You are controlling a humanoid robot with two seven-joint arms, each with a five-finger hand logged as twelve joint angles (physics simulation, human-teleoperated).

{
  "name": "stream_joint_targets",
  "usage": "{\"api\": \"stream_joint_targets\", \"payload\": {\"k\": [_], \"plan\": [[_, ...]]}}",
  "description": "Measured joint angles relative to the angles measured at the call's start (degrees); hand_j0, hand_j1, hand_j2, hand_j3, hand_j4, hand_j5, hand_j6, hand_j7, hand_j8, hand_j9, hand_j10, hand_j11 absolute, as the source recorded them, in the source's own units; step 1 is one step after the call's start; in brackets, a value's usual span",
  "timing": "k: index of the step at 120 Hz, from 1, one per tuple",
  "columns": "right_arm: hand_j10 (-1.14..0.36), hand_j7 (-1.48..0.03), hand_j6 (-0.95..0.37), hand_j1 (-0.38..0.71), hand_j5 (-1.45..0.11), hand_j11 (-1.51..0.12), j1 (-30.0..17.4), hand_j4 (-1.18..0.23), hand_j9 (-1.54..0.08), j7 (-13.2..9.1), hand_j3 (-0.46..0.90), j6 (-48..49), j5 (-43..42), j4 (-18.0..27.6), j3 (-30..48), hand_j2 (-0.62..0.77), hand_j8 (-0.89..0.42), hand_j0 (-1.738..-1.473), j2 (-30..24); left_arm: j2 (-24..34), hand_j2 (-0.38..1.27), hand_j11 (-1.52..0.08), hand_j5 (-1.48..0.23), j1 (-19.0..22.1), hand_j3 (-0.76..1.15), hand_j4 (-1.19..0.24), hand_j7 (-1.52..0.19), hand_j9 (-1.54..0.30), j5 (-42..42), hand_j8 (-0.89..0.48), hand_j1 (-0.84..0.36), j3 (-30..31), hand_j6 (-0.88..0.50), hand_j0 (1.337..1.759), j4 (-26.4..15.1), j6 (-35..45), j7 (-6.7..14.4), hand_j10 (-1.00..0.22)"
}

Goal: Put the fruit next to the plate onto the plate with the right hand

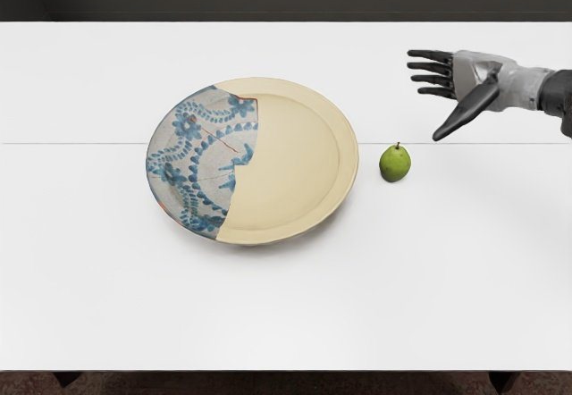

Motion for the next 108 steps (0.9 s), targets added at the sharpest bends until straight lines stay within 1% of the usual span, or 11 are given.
{"api": "stream_joint_targets", "payload": {"k": [8,18,28,36,60,83,93,108], "plan": [[0.00,0.00,0.00,-0.35,0.00,0.00,-1.5,0.00,0.00,3.0,0.00,-0.1,-3.1,-0.1,-0.1,0.00,0.00,-1.658,0.8,0.0,0.00,0.00,0.00,0.0,0.00,0.00,0.00,0.00,0.0,0.00,0.35,0.0,0.00,1.658,0.0,0.0,0.0,0.00],[0.00,0.00,0.00,-0.35,0.00,0.00,-3.3,0.00,0.00,7.3,0.00,-2.0,-6.8,-0.1,-0.4,0.00,0.00,-1.658,1.7,0.0,0.00,0.00,0.00,0.0,0.00,0.00,0.00,0.00,0.0,0.00,0.35,0.0,0.00,1.658,0.0,0.0,0.0,0.00],[0.00,0.00,0.00,-0.35,0.00,0.00,-4.9,0.00,0.00,10.5,0.00,-5.2,-9.3,-0.1,-0.6,0.00,0.00,-1.658,2.7,0.0,0.00,0.00,0.00,0.0,0.00,0.00,0.00,0.00,0.0,0.00,0.35,0.0,0.00,1.658,0.0,0.0,0.0,0.00],[0.00,0.00,0.00,-0.35,0.00,0.00,-6.1,0.00,0.00,12.3,0.00,-8.0,-10.9,-0.1,-0.7,0.00,0.00,-1.658,3.8,0.0,0.00,0.00,0.00,0.0,0.00,0.00,0.00,0.00,0.0,0.00,0.35,0.0,0.00,1.658,0.0,0.0,0.0,0.00],[-0.02,-0.03,-0.02,-0.32,-0.03,-0.03,-9.4,-0.02,-0.03,15.8,0.00,-14.3,-14.5,-0.1,-0.8,0.00,-0.02,-1.658,5.6,0.0,0.00,0.00,0.00,0.0,0.00,0.00,0.00,0.00,0.0,0.00,0.35,0.0,0.00,1.658,0.0,0.0,0.0,0.00],[-0.05,-0.06,-0.05,-0.29,-0.06,-0.06,-12.5,-0.05,-0.06,17.0,0.00,-19.2,-15.8,-0.1,-0.8,-0.01,-0.05,-1.658,6.0,0.0,0.00,0.00,0.00,0.0,0.00,0.00,0.00,0.00,0.0,0.00,0.35,0.0,0.00,1.658,0.0,0.0,0.0,0.00],[-0.07,-0.10,-0.08,-0.26,-0.10,-0.10,-13.3,-0.08,-0.10,17.8,0.00,-20.2,-16.0,-0.1,-0.8,-0.01,-0.07,-1.658,6.0,0.0,0.00,0.00,0.00,0.0,0.00,0.00,0.00,0.00,0.0,0.00,0.35,0.0,0.00,1.658,0.0,0.0,0.0,0.00],[-0.12,-0.15,-0.12,-0.21,-0.15,-0.15,-13.8,-0.12,-0.15,18.4,0.00,-21.9,-16.8,-0.1,-1.1,-0.02,-0.12,-1.658,7.0,0.0,0.00,0.00,0.00,0.0,0.00,0.00,0.00,0.00,0.0,0.00,0.35,0.0,0.00,1.658,0.0,0.0,0.0,0.00]]}}
